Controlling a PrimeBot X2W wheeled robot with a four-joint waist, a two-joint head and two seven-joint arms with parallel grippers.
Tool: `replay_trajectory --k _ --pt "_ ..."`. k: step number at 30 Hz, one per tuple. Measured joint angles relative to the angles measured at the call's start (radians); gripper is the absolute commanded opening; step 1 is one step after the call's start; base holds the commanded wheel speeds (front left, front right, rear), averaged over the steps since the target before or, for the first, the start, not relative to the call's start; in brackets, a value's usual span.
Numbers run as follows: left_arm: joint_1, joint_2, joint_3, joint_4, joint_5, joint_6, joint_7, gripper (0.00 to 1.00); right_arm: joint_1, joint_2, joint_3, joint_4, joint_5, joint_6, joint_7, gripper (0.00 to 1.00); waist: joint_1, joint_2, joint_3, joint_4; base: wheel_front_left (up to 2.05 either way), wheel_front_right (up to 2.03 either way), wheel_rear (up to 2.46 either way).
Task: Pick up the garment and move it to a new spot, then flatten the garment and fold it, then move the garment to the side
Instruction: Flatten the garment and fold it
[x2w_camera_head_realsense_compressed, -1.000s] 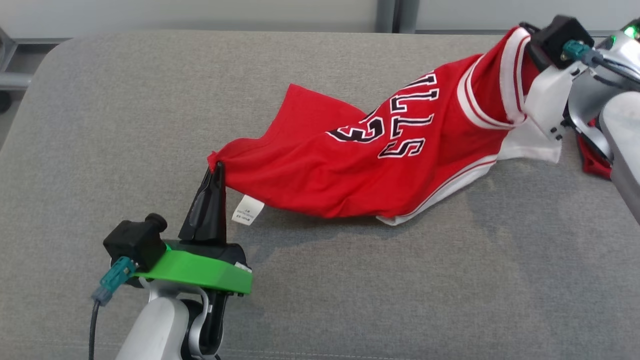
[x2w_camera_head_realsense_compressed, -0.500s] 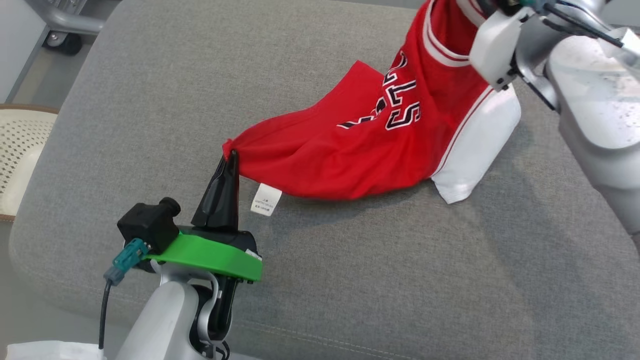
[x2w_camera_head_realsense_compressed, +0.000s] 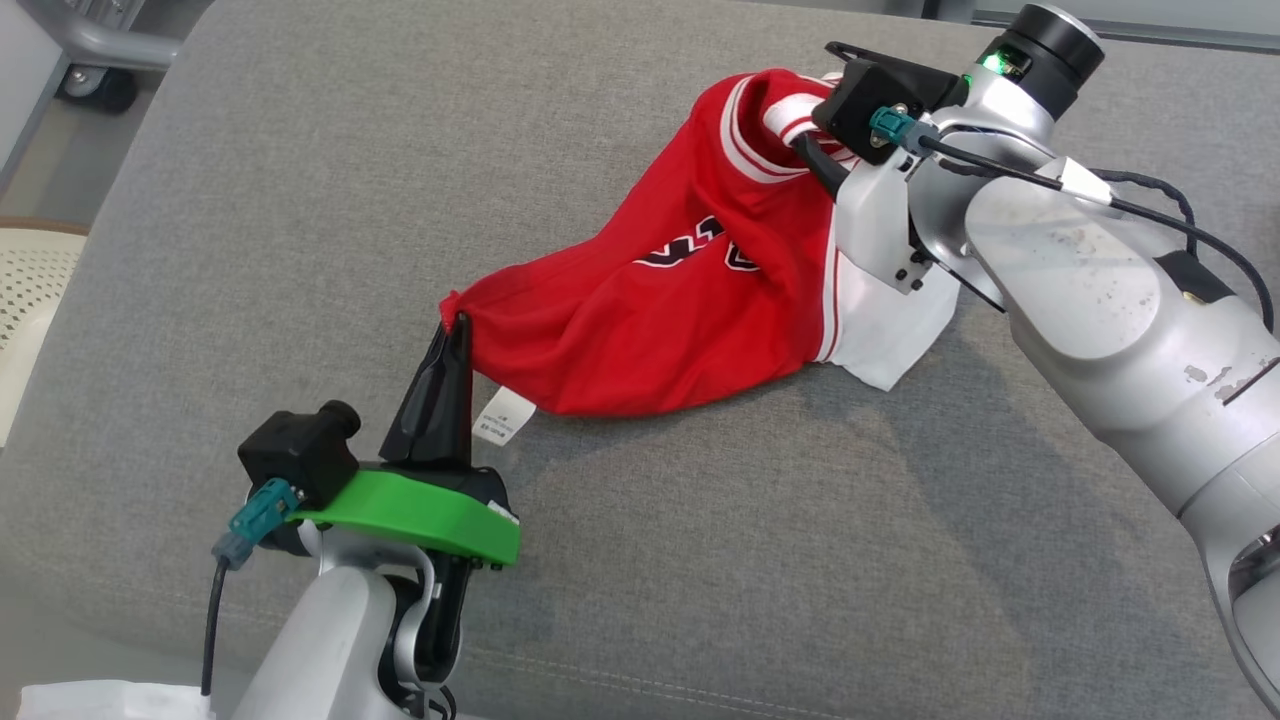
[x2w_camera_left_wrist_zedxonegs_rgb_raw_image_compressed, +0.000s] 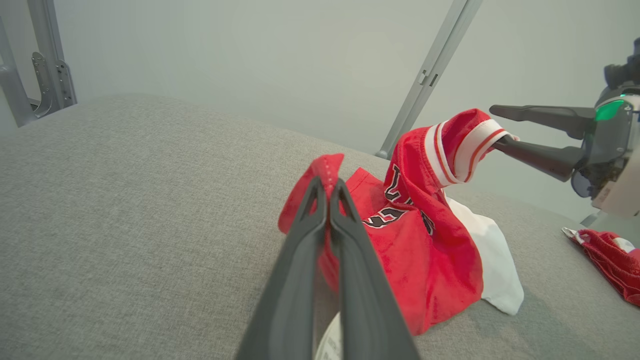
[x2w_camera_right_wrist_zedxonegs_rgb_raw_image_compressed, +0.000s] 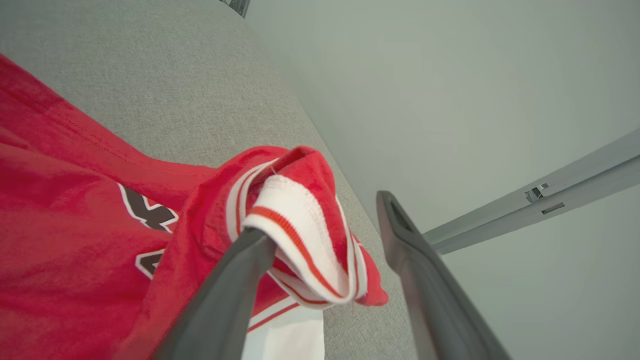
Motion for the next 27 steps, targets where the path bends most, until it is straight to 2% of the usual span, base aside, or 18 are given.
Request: replay_trajectory --k 6,14,21,27 --pt "0.002 0.0 0.028 0.013 0.0 0.009 0.0 0.0 -0.029 -0.008 -0.019 0.014 0.084 0.0 -0.035 1.0 0.0 0.0 -0.007 -0.042 0.0 0.0 0.0" --pt "0.005 0.0 0.033 0.002 0.001 0.016 -0.003 0.0 0.016 -0.1 -0.121 0.119 0.286 0.0 -0.015 1.0 0.0 0.0 -0.003 -0.097 0.0 0.0 0.0" --pt "0.003 -0.001 0.011 -0.004 0.002 0.015 -0.003 0.0 0.111 -0.086 -0.19 0.171 0.472 0.0 0.021 1.0 0.0 0.0 0.024 -0.093 0.0 0.0 0.0" --pt "0.001 0.0 -0.002 -0.013 -0.001 0.015 -0.003 0.0 0.163 -0.048 -0.173 0.161 0.581 0.0 0.07 1.0 0.0 0.0 0.041 -0.067 0.0 0.0 0.0"
